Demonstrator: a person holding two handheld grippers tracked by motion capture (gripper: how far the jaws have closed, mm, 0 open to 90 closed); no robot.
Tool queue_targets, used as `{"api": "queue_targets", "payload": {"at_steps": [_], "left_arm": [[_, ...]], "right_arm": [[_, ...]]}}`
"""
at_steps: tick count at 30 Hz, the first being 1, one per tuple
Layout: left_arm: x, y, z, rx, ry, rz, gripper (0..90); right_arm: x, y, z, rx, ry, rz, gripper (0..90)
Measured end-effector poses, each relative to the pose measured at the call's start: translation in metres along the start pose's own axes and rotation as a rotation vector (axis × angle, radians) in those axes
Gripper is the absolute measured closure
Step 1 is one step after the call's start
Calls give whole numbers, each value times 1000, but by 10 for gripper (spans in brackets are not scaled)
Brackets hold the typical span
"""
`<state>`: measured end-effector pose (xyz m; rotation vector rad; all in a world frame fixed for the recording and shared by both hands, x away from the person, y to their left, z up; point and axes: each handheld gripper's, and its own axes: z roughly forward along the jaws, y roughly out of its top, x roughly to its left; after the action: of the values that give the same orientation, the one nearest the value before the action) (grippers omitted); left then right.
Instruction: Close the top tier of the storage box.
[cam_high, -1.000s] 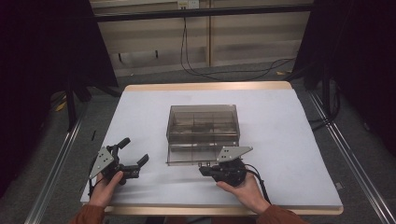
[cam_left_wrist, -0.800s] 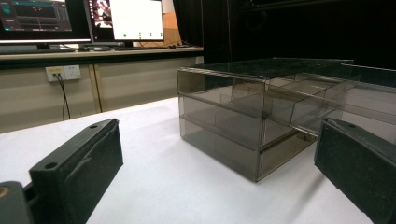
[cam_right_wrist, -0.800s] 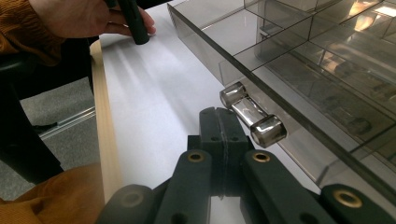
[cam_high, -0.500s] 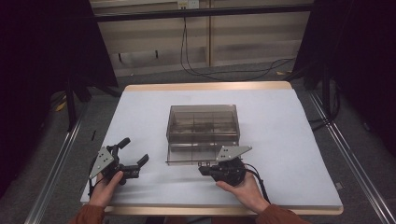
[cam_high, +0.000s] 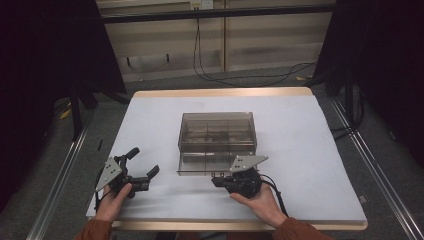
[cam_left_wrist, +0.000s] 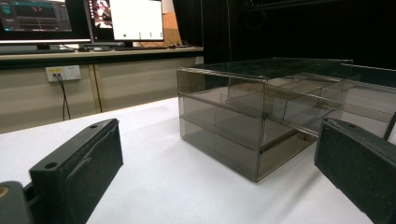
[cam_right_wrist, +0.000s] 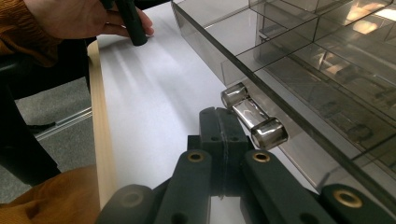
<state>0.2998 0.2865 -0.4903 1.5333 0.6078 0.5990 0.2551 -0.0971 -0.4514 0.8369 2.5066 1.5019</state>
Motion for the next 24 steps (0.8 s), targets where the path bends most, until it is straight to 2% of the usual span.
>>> {"api": "queue_targets", "payload": {"at_steps": [24], "left_arm": [[0,0,0,-2,-3,-5,9]], "right_arm": [[-1,0,-1,-8,-15,0,900]]}}
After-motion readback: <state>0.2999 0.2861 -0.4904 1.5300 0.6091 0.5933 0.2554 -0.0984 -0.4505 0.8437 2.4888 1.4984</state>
